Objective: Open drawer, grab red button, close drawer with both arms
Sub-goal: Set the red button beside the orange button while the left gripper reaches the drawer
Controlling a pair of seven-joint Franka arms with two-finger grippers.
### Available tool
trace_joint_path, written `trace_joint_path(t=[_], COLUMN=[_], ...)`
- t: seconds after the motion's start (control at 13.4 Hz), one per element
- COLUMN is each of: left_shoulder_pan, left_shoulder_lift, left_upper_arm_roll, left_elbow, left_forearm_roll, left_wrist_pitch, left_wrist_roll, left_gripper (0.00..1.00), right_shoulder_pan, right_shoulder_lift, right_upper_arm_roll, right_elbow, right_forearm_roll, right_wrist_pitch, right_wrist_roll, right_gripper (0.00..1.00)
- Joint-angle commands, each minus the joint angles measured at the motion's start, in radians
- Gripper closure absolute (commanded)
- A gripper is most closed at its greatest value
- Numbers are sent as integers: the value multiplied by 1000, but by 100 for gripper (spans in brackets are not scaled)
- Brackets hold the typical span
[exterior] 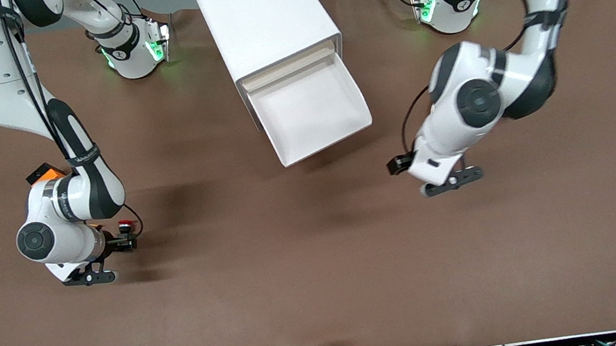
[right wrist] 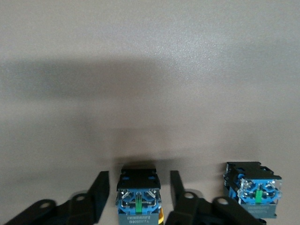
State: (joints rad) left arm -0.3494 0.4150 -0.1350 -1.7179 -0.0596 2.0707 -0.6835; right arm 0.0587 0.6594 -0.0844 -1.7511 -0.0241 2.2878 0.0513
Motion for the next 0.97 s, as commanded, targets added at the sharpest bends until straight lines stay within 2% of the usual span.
trace_joint_path(t=[0.0, 0.22, 0.52, 0.67, 0.9], left_shoulder_pan=[-60, -124, -209, -244, -257], left_shoulder_lift=[74, 117, 123, 125, 125], left_upper_arm_roll=[-3, -5, -6, -9, -55], left_elbow=[23, 41, 32, 30, 29], left_forearm_roll=[14, -12, -51, -72, -107], left_wrist_pitch=[51, 52, 42, 22, -75], left_wrist_roll=[-102, -214, -301, -346, -367], left_gripper=[0, 0, 0, 0, 0], right_shoulder_pan=[-14, -7, -7, -4, -3], right_shoulder_lift=[-4, -59, -157, -240, -363], right_upper_arm_roll=[14, 14, 17, 18, 25], right_elbow=[9, 7, 5, 5, 8], right_forearm_roll=[0, 0, 1, 1, 21], right_wrist_pitch=[-10, -85, -230, -354, -487], right_wrist_roll=[-5, -8, -5, -5, -10], right_gripper=[0, 0, 0, 0, 0])
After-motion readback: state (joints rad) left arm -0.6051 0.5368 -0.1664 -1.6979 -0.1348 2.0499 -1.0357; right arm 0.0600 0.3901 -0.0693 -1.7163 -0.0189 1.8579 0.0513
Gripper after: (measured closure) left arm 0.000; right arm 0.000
